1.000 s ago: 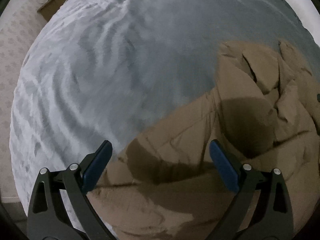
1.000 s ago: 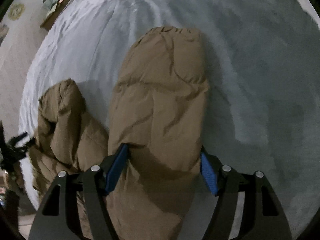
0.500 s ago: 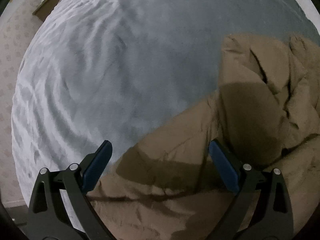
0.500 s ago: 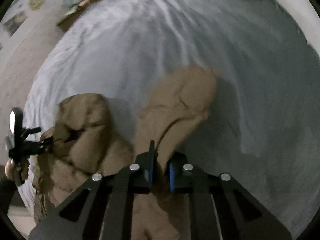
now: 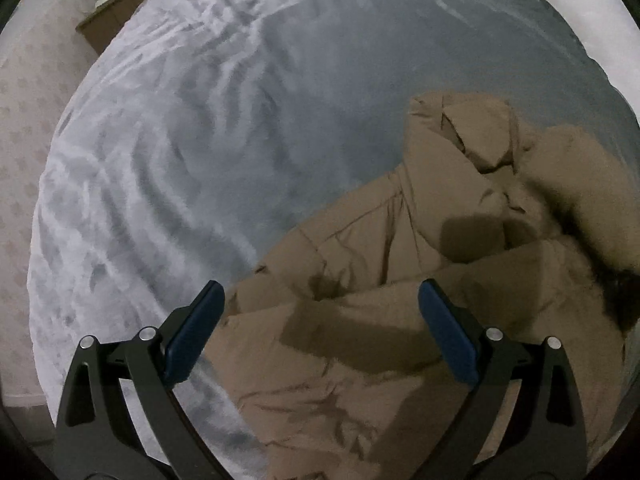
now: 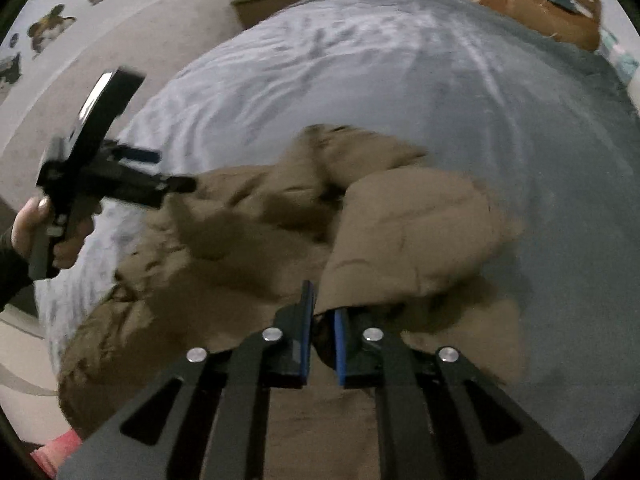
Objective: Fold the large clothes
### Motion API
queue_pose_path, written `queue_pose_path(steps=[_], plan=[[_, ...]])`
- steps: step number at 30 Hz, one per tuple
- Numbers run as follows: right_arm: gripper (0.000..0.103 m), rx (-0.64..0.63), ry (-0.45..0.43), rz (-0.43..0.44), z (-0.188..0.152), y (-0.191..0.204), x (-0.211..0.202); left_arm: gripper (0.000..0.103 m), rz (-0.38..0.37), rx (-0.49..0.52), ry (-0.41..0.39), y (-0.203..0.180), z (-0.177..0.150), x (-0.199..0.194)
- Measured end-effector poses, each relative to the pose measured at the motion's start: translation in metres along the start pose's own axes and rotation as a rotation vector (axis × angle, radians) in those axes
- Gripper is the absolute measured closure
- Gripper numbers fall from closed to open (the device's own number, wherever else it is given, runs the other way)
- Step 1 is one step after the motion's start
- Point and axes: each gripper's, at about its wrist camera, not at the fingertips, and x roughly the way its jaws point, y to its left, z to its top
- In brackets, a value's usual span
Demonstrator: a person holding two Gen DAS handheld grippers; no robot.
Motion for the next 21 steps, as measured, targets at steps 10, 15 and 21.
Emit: queue_pose_path(steps=[10,15,21], plan=[[0.089,0.072,0.190,0.020,-0.027,0.007,0.063,0.006,0.035,0.025,0.038,0.011,-0.018,-0.007],[0.062,0.046,0.177,0.014,-0.023,0.006,0.043,0.006,0.042,0.035,0.039,-0.005,-0.011,-0.002],[0.062,0.063,0.141,-0.032,-0.014,-0.007,0.001,0.006,0.037,0.055,0.022,-0.009,-0.006,-0.010]])
